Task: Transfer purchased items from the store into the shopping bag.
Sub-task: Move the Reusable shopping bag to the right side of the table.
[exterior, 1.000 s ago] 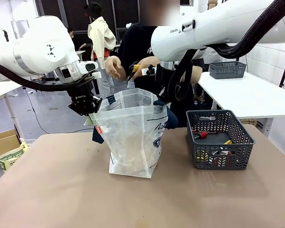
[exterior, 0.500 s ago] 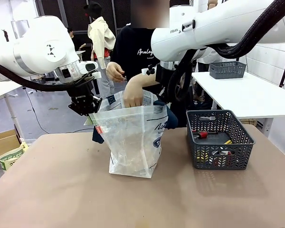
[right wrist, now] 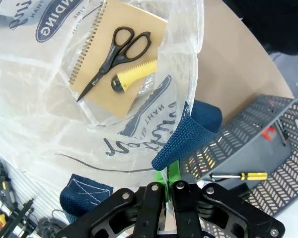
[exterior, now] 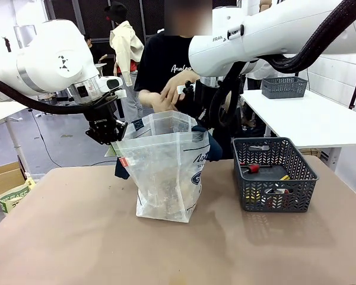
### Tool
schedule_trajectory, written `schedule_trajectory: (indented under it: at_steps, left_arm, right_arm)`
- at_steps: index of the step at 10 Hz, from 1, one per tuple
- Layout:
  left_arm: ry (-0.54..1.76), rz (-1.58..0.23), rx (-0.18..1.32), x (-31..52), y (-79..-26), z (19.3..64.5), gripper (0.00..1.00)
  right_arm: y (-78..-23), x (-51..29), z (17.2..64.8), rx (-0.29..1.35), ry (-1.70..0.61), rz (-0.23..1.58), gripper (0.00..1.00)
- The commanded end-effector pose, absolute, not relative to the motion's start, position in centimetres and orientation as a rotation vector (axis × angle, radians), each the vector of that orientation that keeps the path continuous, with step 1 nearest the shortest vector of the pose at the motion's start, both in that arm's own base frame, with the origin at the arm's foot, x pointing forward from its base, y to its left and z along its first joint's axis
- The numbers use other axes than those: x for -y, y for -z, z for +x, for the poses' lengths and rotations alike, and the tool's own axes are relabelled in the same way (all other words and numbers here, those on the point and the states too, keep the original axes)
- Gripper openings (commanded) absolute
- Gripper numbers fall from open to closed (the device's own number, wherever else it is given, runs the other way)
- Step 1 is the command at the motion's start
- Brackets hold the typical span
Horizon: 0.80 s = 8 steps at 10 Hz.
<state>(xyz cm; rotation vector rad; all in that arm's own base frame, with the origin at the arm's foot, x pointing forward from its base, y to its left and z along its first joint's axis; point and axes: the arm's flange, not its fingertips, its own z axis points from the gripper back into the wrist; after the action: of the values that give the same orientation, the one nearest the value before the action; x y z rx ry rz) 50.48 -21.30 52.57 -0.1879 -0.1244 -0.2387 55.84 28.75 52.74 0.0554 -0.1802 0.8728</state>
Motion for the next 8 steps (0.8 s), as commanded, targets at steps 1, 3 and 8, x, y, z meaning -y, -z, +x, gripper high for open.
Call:
schedule_trajectory:
  at_steps: [1,3,8]
  left_arm:
    - [0.235,-0.188,0.125,21.19,-52.55,50.53,0.00]
    - [0.235,-0.188,0.125,21.19,-52.55,50.53,0.00]
    - [0.235,-0.188,0.125,21.19,-52.55,50.53,0.00]
  right_arm:
    - [-52.51,-28.57,55.87,0.176,-0.871,0.053,0.00]
    - [-52.51,-28.57,55.87,0.176,-0.871,0.053,0.00]
    - [-52.51,-28.57,55.87,0.176,-0.871,0.053,0.00]
